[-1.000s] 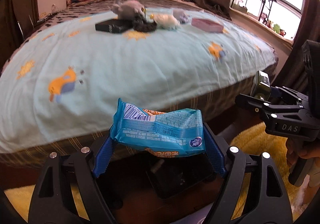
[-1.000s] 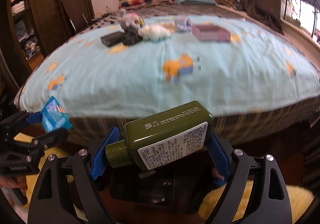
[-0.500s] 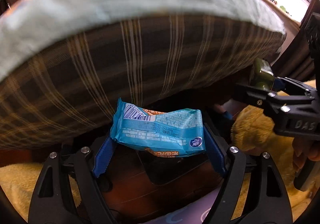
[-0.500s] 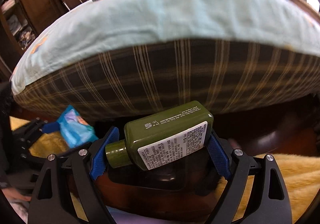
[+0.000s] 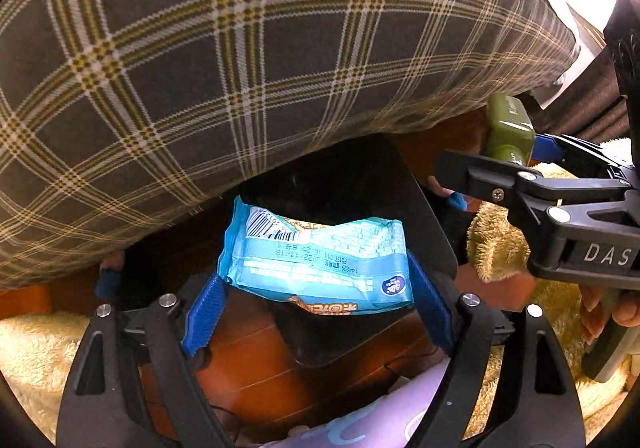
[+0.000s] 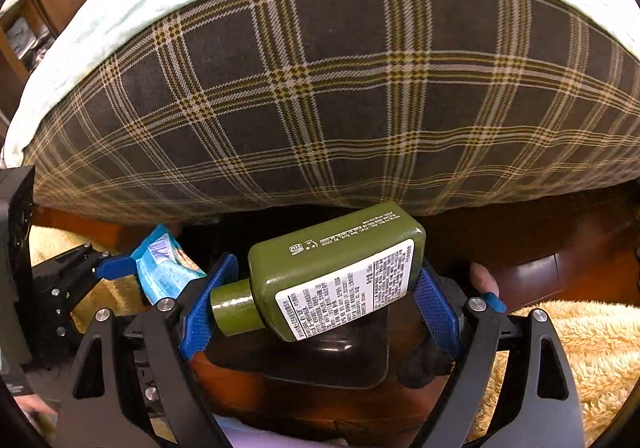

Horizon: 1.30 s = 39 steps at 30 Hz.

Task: Collect trash
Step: 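Lower the wrapper and green bottle into the floor bin and open both tools, then grasp the white yarn ball with the left tool while the right tool grasps the pink box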

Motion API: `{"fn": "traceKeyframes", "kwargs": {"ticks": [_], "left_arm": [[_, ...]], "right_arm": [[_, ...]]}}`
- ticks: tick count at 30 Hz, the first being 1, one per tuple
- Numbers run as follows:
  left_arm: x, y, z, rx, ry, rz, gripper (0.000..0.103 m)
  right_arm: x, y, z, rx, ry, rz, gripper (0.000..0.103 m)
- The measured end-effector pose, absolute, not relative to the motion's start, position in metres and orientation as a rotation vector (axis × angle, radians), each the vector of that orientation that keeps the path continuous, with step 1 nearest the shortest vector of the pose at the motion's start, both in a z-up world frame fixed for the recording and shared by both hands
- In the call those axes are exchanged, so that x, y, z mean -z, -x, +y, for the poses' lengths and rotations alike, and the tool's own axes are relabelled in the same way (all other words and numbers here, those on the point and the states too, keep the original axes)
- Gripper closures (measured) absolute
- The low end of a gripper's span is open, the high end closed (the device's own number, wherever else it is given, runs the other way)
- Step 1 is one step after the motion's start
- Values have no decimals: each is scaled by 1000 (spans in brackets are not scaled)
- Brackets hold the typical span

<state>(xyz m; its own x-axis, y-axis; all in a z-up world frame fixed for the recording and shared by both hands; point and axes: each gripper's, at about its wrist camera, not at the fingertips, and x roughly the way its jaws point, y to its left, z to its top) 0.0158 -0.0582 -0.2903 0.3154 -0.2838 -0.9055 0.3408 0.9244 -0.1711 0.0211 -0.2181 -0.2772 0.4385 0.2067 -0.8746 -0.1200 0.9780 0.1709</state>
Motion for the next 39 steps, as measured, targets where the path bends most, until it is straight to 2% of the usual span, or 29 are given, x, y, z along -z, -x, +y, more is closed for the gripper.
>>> {"fn": "traceKeyframes", "kwargs": {"ticks": [7,14,24,29,39], "left_arm": [[292,-20,-52,391,-60,1196,17],[285,-28,-39,385,-63,1197,10],[270,-22,-25,380,-48,1185,8],[251,-20,-23,363,-60,1147,8],[162,-19,-21,368,-102,967,8]], "right_arm": [[288,-35,-217,-183,-112,1108,12],[291,-35,-228,-170,-128,1096,12],[267,-27,-246,-157,-147,1067,12],[238,-25,-262,-134,-158,1018,12],[133,-31,-287,-101,-120,809,12]]}}
